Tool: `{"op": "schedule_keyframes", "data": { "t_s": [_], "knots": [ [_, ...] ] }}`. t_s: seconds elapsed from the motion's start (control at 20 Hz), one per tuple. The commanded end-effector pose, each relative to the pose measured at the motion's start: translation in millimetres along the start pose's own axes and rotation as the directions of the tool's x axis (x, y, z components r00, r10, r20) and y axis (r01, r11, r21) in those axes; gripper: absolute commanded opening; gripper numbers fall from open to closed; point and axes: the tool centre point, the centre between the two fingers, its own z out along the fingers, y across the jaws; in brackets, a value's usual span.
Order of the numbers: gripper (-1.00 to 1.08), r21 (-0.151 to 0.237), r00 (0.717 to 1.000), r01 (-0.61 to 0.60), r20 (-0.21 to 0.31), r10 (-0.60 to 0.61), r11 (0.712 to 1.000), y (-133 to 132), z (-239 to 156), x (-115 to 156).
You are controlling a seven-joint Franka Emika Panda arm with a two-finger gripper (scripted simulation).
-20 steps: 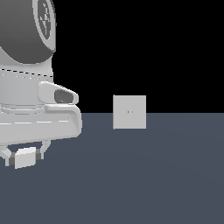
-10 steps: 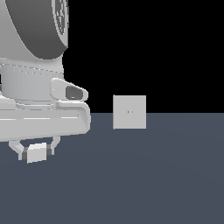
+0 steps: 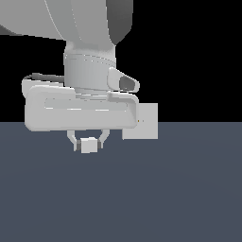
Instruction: Plug the charger into the wall socket.
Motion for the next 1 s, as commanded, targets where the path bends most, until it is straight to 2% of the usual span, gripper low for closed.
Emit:
{"op": "schedule_keyframes", "data": {
  "t_s": [0.0,0.25,0.5,0.7,0.95],
  "knots": [
    [-1.00,-0.014,0.999,-0.051,-0.001,0.051,0.999,30.5,-12.6,-2.5],
    [-1.00,-0.037,0.991,-0.137,-0.003,0.137,0.990,80.8,-34.6,-10.0],
    [-1.00,-0.053,0.981,-0.195,-0.006,0.195,0.979,114.6,-50.3,-17.5],
    [-1.00,-0.059,0.976,-0.218,-0.008,0.218,0.974,128.1,-56.8,-21.0],
    [-1.00,-0.061,0.975,-0.221,-0.008,0.221,0.973,129.7,-57.1,-21.3]
  ]
}}
